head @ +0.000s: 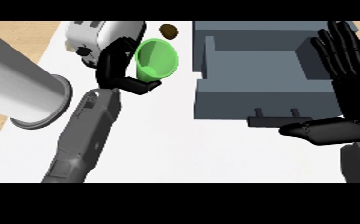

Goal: Pick up the cup, place it into the drawer and close the drawer

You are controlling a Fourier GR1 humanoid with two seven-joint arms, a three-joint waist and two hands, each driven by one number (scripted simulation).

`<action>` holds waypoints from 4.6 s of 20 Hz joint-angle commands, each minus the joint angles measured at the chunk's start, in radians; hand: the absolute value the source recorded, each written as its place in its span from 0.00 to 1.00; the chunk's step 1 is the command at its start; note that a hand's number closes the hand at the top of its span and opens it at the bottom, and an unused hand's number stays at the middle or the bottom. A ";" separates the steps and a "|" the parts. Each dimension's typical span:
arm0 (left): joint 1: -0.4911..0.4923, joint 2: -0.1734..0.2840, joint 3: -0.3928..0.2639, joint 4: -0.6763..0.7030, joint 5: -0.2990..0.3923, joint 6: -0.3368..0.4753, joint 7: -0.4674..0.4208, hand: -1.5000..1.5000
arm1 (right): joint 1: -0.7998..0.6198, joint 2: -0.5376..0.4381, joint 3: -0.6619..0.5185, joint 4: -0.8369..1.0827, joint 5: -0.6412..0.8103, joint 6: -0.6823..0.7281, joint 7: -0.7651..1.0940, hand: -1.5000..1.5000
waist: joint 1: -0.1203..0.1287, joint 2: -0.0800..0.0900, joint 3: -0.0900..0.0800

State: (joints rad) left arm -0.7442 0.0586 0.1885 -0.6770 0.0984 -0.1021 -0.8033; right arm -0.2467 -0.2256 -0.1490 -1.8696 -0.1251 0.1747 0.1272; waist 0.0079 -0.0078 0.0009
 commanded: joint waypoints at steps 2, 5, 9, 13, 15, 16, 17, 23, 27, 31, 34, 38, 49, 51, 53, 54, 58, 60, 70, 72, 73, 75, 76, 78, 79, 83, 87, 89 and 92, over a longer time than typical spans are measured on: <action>-0.098 -0.056 -0.102 -0.143 0.043 0.096 0.195 1.00 | -0.012 -0.020 -0.009 -0.003 -0.005 0.007 0.032 0.00 | -0.009 0.000 0.000; -0.192 -0.048 -0.074 -0.200 0.012 0.136 0.340 1.00 | 0.028 0.000 -0.011 0.009 0.008 0.012 -0.049 0.00 | -0.009 0.003 0.000; -0.317 -0.058 -0.159 -0.152 0.037 0.254 0.408 1.00 | -0.022 0.002 -0.007 0.061 0.019 0.005 -0.055 0.00 | -0.024 0.009 0.000; -0.455 -0.058 -0.176 -0.049 0.048 0.340 0.512 1.00 | -0.007 0.016 -0.014 0.064 -0.001 0.007 -0.066 0.00 | -0.032 0.012 0.000; -0.476 -0.058 -0.238 0.037 0.075 0.395 0.513 1.00 | -0.034 0.005 0.005 0.027 0.014 0.002 -0.024 0.00 | -0.048 0.014 0.000; -0.502 -0.058 -0.257 0.064 0.102 0.417 0.525 1.00 | -0.025 -0.030 -0.055 0.077 -0.045 0.057 -0.083 0.00 | -0.059 0.017 0.001; -0.538 -0.058 -0.228 0.096 0.061 0.412 0.562 1.00 | 0.027 -0.012 -0.023 0.041 -0.033 0.061 -0.075 0.00 | -0.052 0.015 0.000; -0.633 -0.059 -0.339 0.287 0.143 0.488 0.591 1.00 | -0.070 -0.026 -0.025 0.082 -0.052 0.069 -0.058 0.00 | -0.101 0.028 0.001; -0.608 -0.059 -0.418 0.363 0.159 0.407 0.597 1.00 | -0.108 0.015 0.026 0.072 -0.020 0.034 -0.039 0.00 | -0.142 0.041 0.001; -0.596 -0.059 -0.480 0.391 0.181 0.360 0.620 1.00 | -0.126 0.017 0.040 0.083 0.002 0.028 -0.045 0.00 | -0.168 0.048 0.001; -0.568 -0.059 -0.525 0.387 0.194 0.352 0.601 1.00 | -0.103 -0.002 0.022 0.082 -0.027 0.062 -0.060 0.00 | -0.183 0.048 0.002; -0.525 -0.059 -0.519 0.348 0.264 0.353 0.541 0.00 | -0.180 0.021 0.064 0.086 -0.027 0.057 -0.038 0.00 | -0.203 0.058 0.000; -0.514 -0.059 -0.454 0.258 0.462 0.370 0.348 0.00 | -0.151 -0.015 0.243 0.106 -0.237 0.380 0.025 1.00 | -0.193 0.049 -0.001; -0.516 -0.059 -0.446 0.251 0.495 0.385 0.338 0.00 | -0.141 -0.081 0.305 0.100 -0.179 0.447 0.066 1.00 | -0.184 0.043 -0.002; -0.527 -0.059 -0.450 0.261 0.508 0.408 0.331 0.00 | -0.126 -0.161 0.290 0.116 -0.131 0.499 0.064 1.00 | -0.161 0.039 0.000; -0.553 -0.059 -0.442 0.273 0.506 0.437 0.326 0.00 | -0.108 -0.153 0.316 0.081 -0.123 0.489 0.089 1.00 | -0.147 0.031 -0.001; -0.522 -0.059 -0.447 0.289 0.535 0.430 0.299 0.00 | -0.072 -0.197 0.331 0.079 0.107 0.453 0.032 0.00 | -0.100 0.028 0.000; -0.521 -0.059 -0.424 0.302 0.536 0.411 0.287 0.00 | -0.056 -0.215 0.360 0.090 0.247 0.422 -0.013 0.00 | -0.072 0.029 0.001; -0.397 -0.052 -0.417 0.202 0.555 0.330 0.243 0.00 | -0.088 -0.095 0.536 0.567 0.591 0.199 -0.205 0.00 | 0.035 0.015 0.001; -0.404 0.004 -0.388 0.189 0.572 0.315 0.282 0.00 | -0.113 -0.081 0.561 0.654 0.636 0.177 -0.247 0.00 | 0.023 0.015 0.000; -0.342 -0.007 -0.392 0.191 0.569 0.300 0.228 0.00 | -0.172 -0.093 0.526 0.746 0.640 0.171 -0.264 1.00 | 0.042 0.021 0.001; -0.347 0.024 -0.390 0.159 0.570 0.298 0.269 0.00 | -0.243 -0.061 0.507 0.887 0.666 0.129 -0.296 1.00 | 0.048 0.020 0.001; -0.292 0.021 -0.410 0.118 0.562 0.281 0.254 0.00 | -0.271 -0.053 0.479 0.943 0.652 0.117 -0.315 1.00 | 0.072 0.016 0.001; -0.294 0.031 -0.417 0.089 0.561 0.273 0.283 0.00 | -0.332 -0.024 0.454 1.059 0.663 0.069 -0.358 1.00 | 0.086 0.020 0.002; -0.240 0.069 -0.409 0.097 0.565 0.215 0.246 0.00 | -0.378 -0.044 0.411 1.066 0.644 0.066 -0.366 1.00 | 0.097 0.026 0.002; -0.212 0.078 -0.411 0.038 0.571 0.220 0.279 0.00 | -0.454 -0.067 0.346 1.226 0.634 0.007 -0.510 1.00 | 0.105 0.028 0.003; -0.157 0.061 -0.431 0.006 0.567 0.207 0.273 0.00 | -0.557 -0.101 0.243 1.310 0.582 -0.030 -0.543 1.00 | 0.134 0.036 0.005; -0.150 0.089 -0.429 -0.005 0.572 0.181 0.291 0.00 | -0.622 -0.120 0.208 1.354 0.571 -0.041 -0.527 1.00 | 0.148 0.043 0.005; -0.136 0.108 -0.434 -0.020 0.565 0.168 0.287 0.00 | -0.674 -0.158 0.172 1.372 0.550 -0.030 -0.494 1.00 | 0.162 0.046 0.004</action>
State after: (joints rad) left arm -0.9077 0.1411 -0.2403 -0.6751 0.6672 0.0902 -0.5161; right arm -0.7677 -0.3165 0.1123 -0.5838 0.4432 0.1989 -0.4089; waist 0.1390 0.0241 0.0067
